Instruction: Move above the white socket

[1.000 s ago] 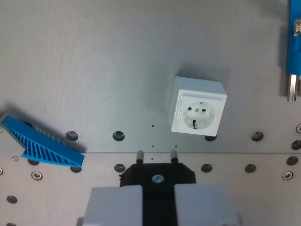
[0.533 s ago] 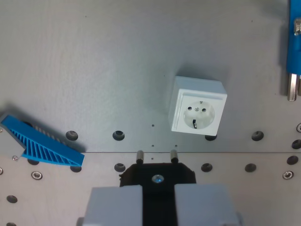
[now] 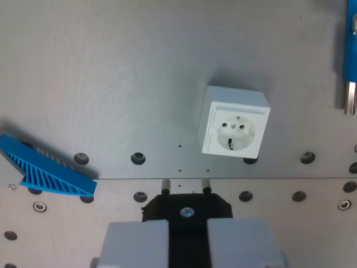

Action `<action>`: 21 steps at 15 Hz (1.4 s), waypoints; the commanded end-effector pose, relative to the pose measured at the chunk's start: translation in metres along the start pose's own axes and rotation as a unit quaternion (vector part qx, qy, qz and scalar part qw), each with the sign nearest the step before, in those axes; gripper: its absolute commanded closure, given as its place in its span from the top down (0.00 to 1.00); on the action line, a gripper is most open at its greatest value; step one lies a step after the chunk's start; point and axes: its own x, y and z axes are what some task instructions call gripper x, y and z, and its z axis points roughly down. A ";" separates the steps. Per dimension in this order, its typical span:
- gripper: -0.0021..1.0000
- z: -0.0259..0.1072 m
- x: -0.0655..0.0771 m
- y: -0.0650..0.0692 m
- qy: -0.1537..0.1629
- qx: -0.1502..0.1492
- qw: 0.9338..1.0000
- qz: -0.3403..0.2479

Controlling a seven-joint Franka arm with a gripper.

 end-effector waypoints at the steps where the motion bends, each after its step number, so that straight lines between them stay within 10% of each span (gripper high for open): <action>1: 0.00 0.014 -0.005 0.005 0.042 0.000 0.999 0.017; 21: 0.00 0.096 -0.036 0.030 0.045 0.004 0.997 0.059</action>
